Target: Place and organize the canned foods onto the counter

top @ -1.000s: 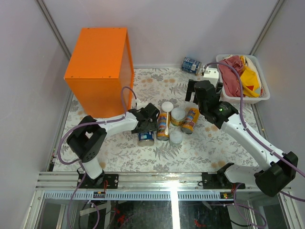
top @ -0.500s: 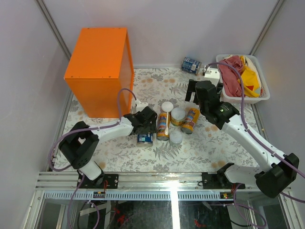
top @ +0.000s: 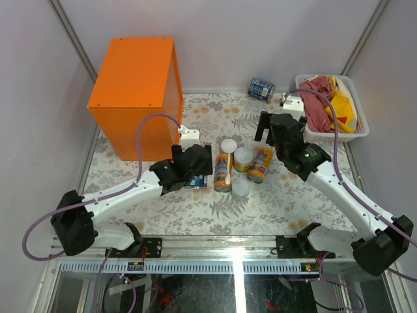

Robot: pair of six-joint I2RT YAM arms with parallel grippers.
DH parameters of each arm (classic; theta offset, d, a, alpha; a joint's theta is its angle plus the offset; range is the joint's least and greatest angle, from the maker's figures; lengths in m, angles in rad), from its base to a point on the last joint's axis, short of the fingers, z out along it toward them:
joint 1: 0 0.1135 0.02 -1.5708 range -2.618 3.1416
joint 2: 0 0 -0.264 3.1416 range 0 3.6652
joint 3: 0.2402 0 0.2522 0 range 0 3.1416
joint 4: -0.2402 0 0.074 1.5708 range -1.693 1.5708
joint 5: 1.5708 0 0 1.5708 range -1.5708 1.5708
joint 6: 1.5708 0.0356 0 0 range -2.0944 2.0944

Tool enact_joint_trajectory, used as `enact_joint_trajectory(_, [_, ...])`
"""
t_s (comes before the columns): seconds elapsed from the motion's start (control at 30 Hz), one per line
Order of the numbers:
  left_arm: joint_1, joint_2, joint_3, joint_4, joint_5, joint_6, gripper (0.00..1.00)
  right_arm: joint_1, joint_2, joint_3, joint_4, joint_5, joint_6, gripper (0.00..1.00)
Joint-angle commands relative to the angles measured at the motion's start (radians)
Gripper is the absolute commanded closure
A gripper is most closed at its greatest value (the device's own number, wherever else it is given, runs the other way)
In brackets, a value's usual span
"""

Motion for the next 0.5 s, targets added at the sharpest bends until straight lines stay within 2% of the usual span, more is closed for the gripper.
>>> enact_joint_trajectory(0.0, [-0.019, -0.071, 0.116, 0.129, -0.175, 0.08, 1.0, -0.006, -0.038, 0.003, 0.015, -0.004, 0.013, 0.02])
enact_joint_trajectory(0.47, [-0.027, -0.028, 0.43, 0.199, -0.315, 0.33, 1.0, -0.006, -0.062, 0.01, 0.009, -0.002, 0.011, 0.02])
